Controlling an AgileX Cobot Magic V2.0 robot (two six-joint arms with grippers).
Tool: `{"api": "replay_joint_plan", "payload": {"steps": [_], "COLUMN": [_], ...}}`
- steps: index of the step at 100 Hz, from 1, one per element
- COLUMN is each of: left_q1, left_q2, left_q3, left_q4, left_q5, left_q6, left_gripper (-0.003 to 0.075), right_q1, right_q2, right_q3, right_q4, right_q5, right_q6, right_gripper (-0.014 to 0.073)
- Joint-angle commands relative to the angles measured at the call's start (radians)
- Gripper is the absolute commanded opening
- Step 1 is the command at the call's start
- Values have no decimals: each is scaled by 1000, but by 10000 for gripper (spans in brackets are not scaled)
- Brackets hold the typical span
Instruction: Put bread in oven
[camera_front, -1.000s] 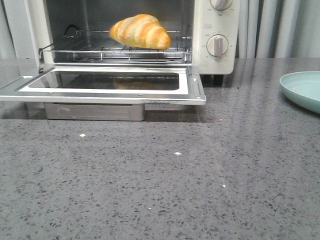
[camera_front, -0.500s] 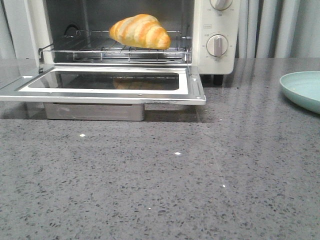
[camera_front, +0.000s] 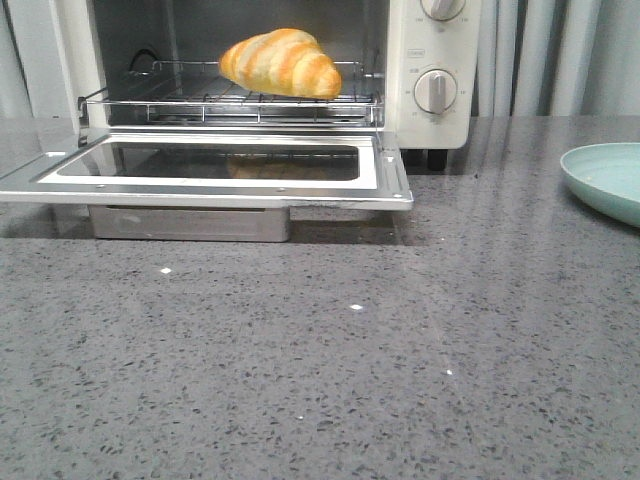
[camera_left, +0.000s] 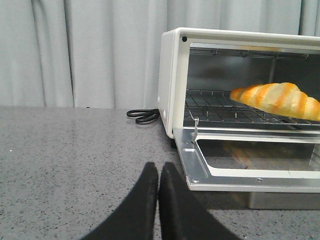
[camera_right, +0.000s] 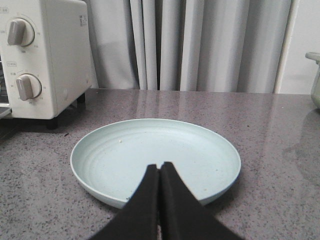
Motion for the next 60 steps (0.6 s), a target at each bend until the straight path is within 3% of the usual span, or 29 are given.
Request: {"api": "replay_joint_plan", "payload": {"steps": [1, 60], "left_q1": [2, 2], "left_q2": [0, 0], "left_q3": [21, 21], "left_q4": [-1, -1], "left_q5": [-74, -74], "left_q6": [1, 1], "left_gripper": [-21, -21], "right_q1": [-6, -12], "right_q2": [-20, -20], "right_q3": [23, 24], "right_q4": [-2, -2], "right_q5": [-58, 222], "right_q6": [1, 1], "right_gripper": [-74, -74]}}
